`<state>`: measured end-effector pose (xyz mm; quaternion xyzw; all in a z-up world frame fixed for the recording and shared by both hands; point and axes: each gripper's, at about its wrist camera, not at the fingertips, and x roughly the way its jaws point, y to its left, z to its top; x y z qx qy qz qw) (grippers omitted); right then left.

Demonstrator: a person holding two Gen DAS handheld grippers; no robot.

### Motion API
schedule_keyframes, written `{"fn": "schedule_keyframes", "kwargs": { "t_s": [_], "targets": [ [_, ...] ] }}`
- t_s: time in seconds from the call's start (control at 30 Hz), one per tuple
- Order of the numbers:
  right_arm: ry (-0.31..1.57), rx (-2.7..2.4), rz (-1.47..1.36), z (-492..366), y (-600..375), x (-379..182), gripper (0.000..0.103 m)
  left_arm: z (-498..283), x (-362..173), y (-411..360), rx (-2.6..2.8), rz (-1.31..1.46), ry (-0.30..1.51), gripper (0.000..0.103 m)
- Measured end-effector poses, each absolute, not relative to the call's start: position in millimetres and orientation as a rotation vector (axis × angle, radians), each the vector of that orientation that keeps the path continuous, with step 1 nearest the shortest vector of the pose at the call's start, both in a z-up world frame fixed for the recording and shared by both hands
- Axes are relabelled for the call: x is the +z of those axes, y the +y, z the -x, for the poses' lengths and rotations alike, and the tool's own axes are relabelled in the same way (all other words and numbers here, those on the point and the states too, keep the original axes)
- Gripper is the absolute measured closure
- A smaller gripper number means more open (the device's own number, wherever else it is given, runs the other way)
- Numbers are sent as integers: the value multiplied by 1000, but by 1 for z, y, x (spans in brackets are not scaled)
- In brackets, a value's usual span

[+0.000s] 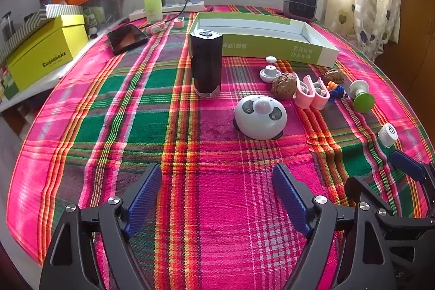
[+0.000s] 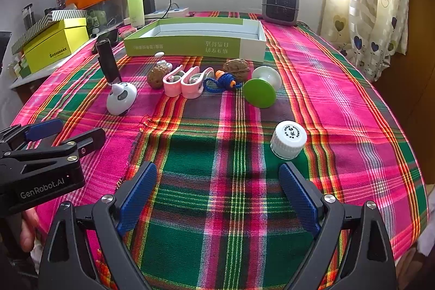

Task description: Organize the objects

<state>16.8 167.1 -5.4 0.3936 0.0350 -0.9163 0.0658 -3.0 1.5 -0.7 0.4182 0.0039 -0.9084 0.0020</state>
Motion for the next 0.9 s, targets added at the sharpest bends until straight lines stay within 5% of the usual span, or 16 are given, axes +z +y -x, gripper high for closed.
{"fn": "schedule_keyframes", "kwargs": {
  "t_s": [0.9],
  "targets": [
    [124,-2714,-1132,-22,176,-5,13,11,3,-2,-2918,-1350,42,20]
  ]
}}
